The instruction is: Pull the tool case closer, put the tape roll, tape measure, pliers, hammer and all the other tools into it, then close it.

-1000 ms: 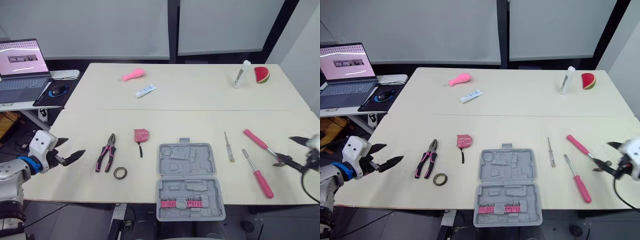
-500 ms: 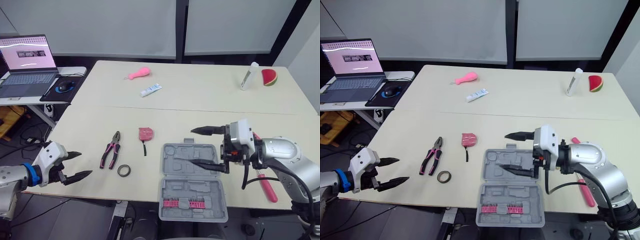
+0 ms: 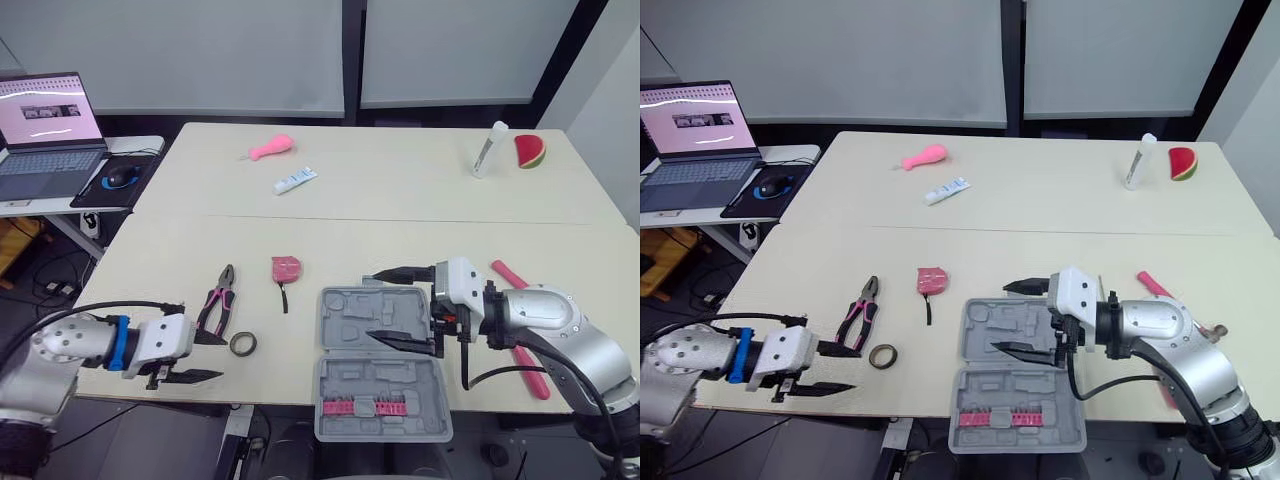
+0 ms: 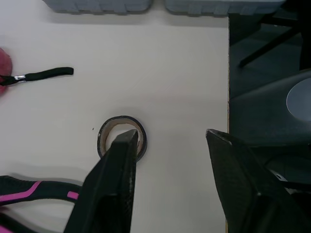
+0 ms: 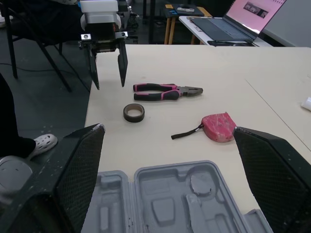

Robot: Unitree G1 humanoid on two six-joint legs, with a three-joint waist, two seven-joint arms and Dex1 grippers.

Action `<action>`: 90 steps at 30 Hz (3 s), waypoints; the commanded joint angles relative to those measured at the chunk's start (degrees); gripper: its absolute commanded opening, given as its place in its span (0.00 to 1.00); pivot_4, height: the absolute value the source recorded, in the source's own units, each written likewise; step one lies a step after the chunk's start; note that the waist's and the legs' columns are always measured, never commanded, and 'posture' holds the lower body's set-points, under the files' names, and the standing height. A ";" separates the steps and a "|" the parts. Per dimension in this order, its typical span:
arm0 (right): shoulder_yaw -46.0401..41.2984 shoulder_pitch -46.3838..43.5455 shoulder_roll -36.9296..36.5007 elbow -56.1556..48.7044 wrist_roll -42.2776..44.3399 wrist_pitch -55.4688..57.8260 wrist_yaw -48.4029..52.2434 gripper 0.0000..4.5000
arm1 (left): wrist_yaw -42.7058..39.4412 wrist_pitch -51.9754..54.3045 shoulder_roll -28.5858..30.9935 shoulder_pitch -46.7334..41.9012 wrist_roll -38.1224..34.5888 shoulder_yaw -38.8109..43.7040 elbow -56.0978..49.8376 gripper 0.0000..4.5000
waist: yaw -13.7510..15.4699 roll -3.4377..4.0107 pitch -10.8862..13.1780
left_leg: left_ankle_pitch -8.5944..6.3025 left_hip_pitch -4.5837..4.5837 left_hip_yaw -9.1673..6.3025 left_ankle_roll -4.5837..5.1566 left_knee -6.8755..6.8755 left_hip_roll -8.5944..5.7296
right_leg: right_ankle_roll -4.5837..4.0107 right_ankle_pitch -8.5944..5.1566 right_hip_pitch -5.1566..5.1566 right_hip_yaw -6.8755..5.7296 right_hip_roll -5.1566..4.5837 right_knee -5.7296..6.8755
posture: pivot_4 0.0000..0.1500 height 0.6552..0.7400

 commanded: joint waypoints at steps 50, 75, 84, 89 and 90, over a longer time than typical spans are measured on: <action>-0.95 5.46 -2.05 -5.25 -2.14 0.87 -3.17 1.00 | -3.55 -28.47 -9.84 -19.49 6.56 -10.05 40.83 0.01 | -0.13 0.15 -0.14 | 0.01 0.18 -0.08 0.01 0.09 0.04 | 0.03 0.00 0.33 -0.11 0.12 0.08 | 1.00 1.00; -3.92 12.36 -1.10 -5.95 -8.11 1.52 -11.96 1.00 | -9.70 -6.57 -21.57 -48.57 2.08 -23.65 24.48 0.01 | -0.10 -0.25 0.09 | 0.02 0.01 -0.10 -0.02 0.20 0.02 | 0.04 0.00 0.37 -0.13 0.16 0.01 | 1.00 1.00; 0.54 12.61 1.06 -7.40 -12.12 3.47 -15.61 1.00 | -4.83 -11.22 -28.71 -51.83 13.19 -26.36 34.24 0.01 | -0.56 -0.30 0.12 | 0.05 0.01 -0.08 -0.06 0.19 0.04 | 0.04 0.00 0.35 -0.13 0.19 0.01 | 1.00 1.00; 1.06 12.68 1.57 -8.13 -12.68 4.40 -16.77 1.00 | -2.62 -13.79 -31.16 -52.80 16.81 -26.96 39.18 0.01 | -0.27 -0.34 0.14 | 0.05 0.00 -0.09 -0.06 0.20 0.02 | 0.04 -0.01 0.35 -0.13 0.17 0.01 | 1.00 1.00; 1.10 12.78 1.58 -8.25 -12.75 4.52 -16.89 1.00 | -2.24 -14.28 -31.58 -52.88 17.42 -27.01 39.99 0.01 | -0.26 -0.34 0.14 | 0.05 0.00 -0.09 -0.06 0.20 0.02 | 0.04 -0.01 0.35 -0.14 0.17 0.01 | 1.00 1.00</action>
